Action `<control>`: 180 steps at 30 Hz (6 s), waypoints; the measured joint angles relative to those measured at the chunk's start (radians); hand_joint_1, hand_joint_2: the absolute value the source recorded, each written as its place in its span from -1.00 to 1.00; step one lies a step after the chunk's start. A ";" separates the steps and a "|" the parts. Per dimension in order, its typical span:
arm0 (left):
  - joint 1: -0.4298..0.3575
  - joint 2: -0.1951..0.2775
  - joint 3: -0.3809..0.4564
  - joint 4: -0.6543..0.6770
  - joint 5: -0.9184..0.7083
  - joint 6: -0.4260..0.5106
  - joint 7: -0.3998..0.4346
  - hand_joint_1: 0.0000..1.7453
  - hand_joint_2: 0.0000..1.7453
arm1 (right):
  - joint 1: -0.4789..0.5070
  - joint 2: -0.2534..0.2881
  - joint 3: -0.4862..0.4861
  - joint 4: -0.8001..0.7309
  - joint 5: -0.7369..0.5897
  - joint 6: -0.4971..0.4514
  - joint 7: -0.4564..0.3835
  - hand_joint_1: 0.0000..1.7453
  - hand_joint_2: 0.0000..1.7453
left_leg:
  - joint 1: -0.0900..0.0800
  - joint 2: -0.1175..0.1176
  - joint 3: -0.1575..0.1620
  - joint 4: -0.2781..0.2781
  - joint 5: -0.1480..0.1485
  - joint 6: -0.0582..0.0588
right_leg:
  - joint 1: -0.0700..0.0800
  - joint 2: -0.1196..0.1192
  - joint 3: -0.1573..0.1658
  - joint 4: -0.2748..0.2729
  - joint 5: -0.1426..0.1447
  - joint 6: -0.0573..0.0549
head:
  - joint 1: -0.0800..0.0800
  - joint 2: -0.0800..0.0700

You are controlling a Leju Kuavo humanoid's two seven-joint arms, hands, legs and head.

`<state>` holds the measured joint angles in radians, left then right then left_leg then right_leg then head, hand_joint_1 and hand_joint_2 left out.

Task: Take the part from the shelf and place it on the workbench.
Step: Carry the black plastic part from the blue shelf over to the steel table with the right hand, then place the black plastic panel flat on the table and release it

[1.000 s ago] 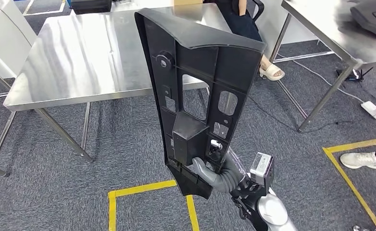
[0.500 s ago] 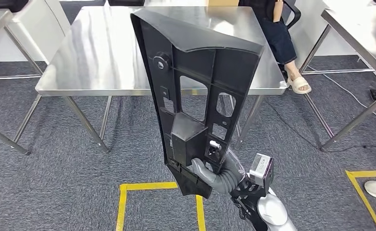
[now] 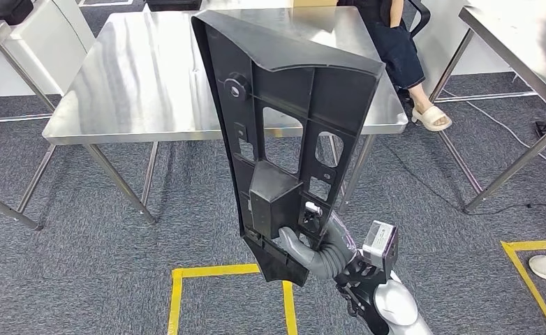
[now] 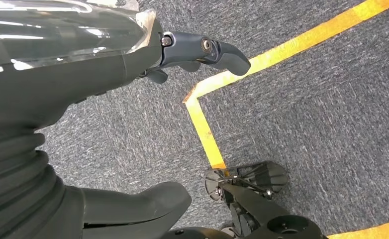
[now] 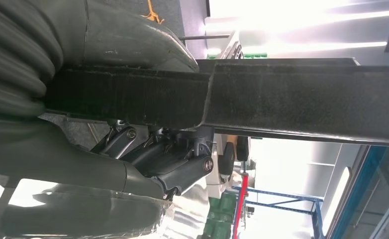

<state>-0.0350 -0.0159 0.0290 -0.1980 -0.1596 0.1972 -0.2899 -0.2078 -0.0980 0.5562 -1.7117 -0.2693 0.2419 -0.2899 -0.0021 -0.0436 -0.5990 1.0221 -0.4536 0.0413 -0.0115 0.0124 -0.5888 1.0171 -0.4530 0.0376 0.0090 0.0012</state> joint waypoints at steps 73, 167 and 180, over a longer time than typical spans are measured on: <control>0.007 -0.001 0.001 0.005 0.008 0.015 0.003 -1.00 1.00 | 0.000 0.006 0.006 0.003 0.000 0.010 0.004 1.00 1.00 | 0.000 0.026 0.056 -0.003 -0.041 0.017 | 0.005 -0.011 -0.111 0.200 -0.157 -0.008 | -0.004 0.000; -0.013 -0.027 -0.015 0.004 0.042 0.021 0.057 -1.00 0.00 | -0.952 0.341 0.592 1.308 1.163 -0.149 0.528 -1.00 -1.00 | 0.005 0.040 0.051 -0.006 -0.047 -0.016 | 0.021 -0.003 -0.017 -0.002 0.016 -0.018 | -0.010 0.000; -0.001 -0.021 0.000 0.006 0.055 0.004 0.058 -1.00 -1.00 | -0.964 0.312 0.579 1.340 1.203 -0.131 0.554 -1.00 -1.00 | 0.005 0.040 0.051 -0.006 -0.047 -0.016 | 0.021 -0.003 -0.017 -0.002 0.016 -0.018 | -0.009 0.000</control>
<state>-0.0357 -0.0370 0.0294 -0.1923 -0.1049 0.2015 -0.2316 -1.1720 0.2140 1.1353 -0.3721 0.9332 0.1111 0.2644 0.0028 -0.0038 -0.5476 1.0165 -0.5009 0.0256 0.0092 0.0095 -0.6056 1.0154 -0.4368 0.0197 -0.0001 0.0011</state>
